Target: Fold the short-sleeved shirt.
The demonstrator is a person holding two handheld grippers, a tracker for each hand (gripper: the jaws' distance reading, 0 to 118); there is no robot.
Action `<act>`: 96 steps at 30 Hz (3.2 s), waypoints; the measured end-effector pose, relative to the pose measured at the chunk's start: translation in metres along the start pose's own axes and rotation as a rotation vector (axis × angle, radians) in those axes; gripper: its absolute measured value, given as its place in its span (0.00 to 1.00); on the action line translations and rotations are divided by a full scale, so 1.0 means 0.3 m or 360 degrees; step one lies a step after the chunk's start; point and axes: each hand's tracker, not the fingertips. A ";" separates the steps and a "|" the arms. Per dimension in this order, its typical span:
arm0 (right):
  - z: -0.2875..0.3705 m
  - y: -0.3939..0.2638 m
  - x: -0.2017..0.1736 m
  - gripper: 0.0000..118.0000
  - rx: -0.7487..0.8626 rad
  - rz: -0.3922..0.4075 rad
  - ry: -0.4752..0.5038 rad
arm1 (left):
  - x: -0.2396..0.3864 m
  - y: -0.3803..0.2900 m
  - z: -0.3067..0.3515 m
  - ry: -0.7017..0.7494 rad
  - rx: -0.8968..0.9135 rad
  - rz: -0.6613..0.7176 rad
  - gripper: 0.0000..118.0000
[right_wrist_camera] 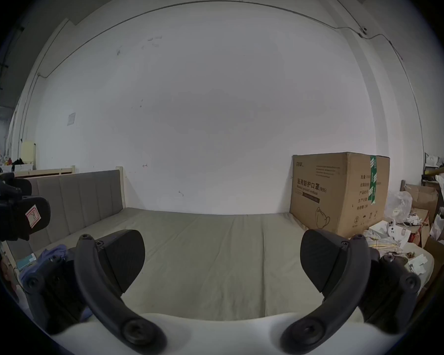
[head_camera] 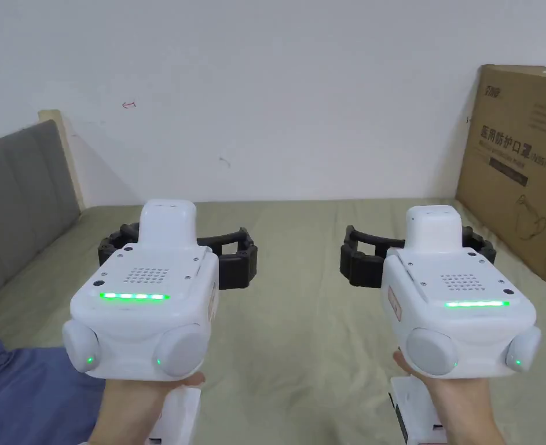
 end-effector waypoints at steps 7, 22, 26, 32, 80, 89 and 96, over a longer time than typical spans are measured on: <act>0.009 -0.015 -0.027 1.00 0.0009 0.0169 -0.0022 | -0.022 -0.003 0.005 -0.0016 0.0017 0.0066 1.00; 0.001 -0.012 0.017 1.00 -0.0028 0.0023 -0.0078 | -0.033 -0.012 -0.001 -0.0028 -0.0018 0.0060 1.00; 0.003 -0.012 0.019 1.00 -0.0020 -0.0023 -0.0073 | -0.026 -0.014 -0.007 -0.0026 -0.0054 0.0026 1.00; 0.002 -0.015 0.014 1.00 -0.0021 0.0022 -0.0042 | -0.011 -0.015 0.003 -0.0003 -0.0006 0.0011 1.00; 0.002 -0.024 0.023 1.00 -0.0100 -0.0041 -0.0023 | -0.048 -0.023 0.017 -0.0011 0.0033 0.0114 0.99; 0.006 -0.032 0.016 1.00 -0.0106 -0.0015 -0.0017 | -0.046 -0.029 0.024 0.0051 0.0051 0.0099 0.99; 0.008 -0.036 0.011 1.00 -0.0101 -0.0001 -0.0029 | -0.060 -0.032 0.011 0.0006 0.0011 0.0172 0.99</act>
